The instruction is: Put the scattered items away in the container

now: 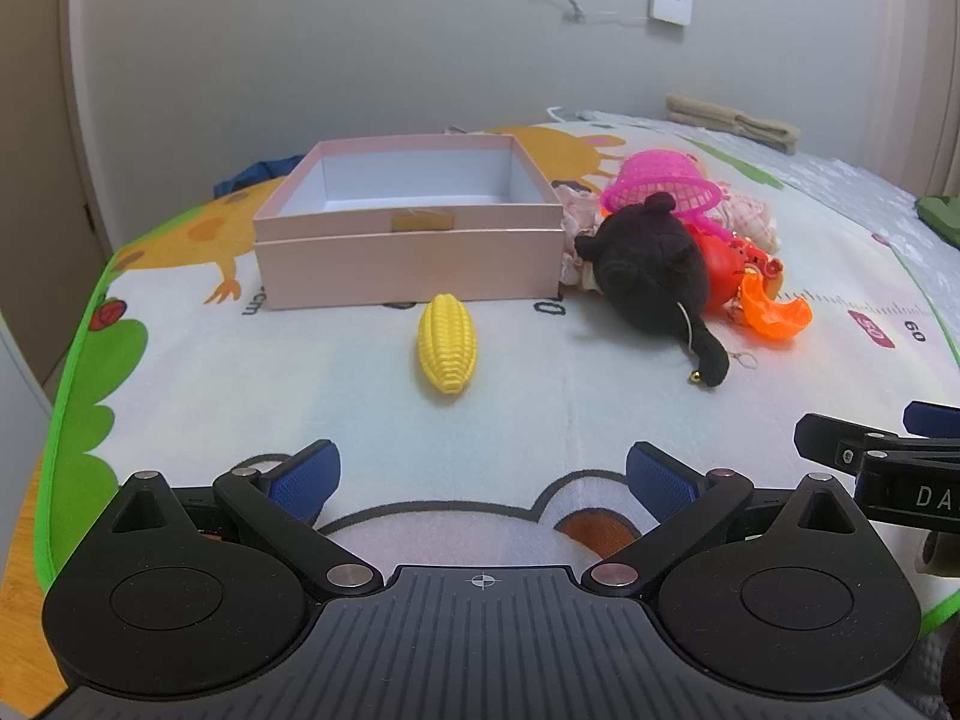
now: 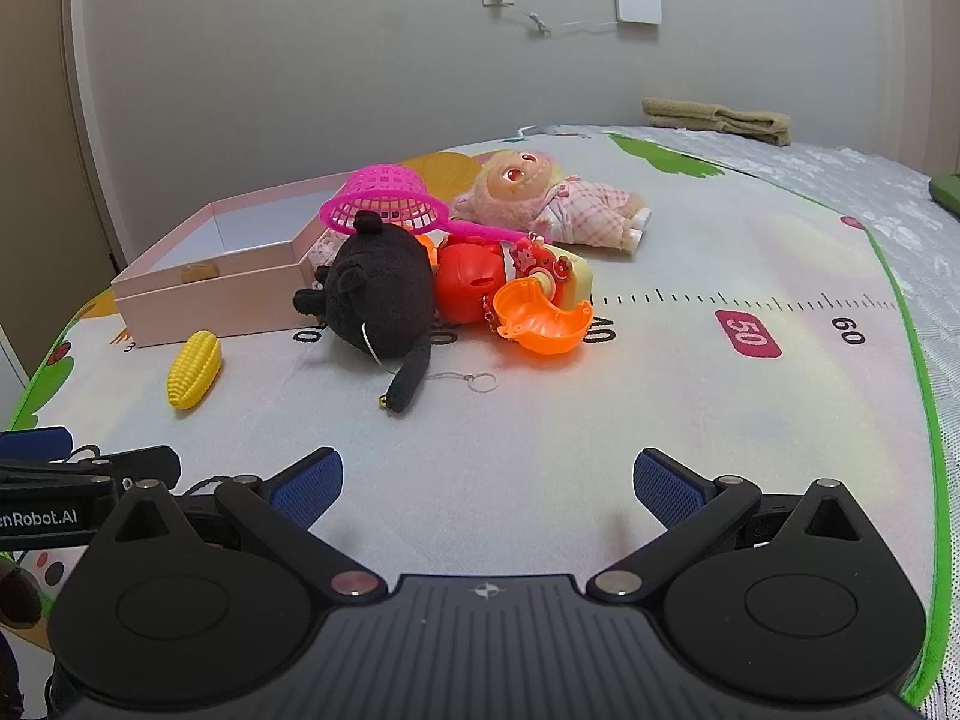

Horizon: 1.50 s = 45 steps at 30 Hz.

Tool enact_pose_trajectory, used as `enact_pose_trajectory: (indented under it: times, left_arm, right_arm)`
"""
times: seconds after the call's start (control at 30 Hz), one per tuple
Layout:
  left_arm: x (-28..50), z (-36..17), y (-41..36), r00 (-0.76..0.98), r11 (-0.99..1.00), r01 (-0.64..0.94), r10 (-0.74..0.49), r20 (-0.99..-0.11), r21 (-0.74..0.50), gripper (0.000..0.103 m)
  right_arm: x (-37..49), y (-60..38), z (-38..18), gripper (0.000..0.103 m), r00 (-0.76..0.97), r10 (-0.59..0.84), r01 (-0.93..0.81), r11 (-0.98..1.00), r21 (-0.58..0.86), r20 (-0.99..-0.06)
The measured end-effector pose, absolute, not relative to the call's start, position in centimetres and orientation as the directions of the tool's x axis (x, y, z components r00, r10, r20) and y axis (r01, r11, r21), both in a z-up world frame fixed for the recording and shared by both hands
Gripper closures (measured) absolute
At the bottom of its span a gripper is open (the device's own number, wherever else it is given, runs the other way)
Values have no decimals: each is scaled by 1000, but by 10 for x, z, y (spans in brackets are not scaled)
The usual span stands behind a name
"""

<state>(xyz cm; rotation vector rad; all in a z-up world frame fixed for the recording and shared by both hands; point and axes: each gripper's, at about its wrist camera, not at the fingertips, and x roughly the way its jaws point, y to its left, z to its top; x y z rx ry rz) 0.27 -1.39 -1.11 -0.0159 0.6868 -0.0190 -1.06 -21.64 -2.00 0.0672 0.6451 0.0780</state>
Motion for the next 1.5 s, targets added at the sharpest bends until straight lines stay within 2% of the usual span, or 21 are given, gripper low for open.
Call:
enact_pose_trajectory:
  times: [1.5]
  left_arm:
    - [0,-12,-18,801,1000,22,-25,-599,-14,0]
  right_arm:
    - [-12,-214,-25,0,789,99,-54,994,92,-606]
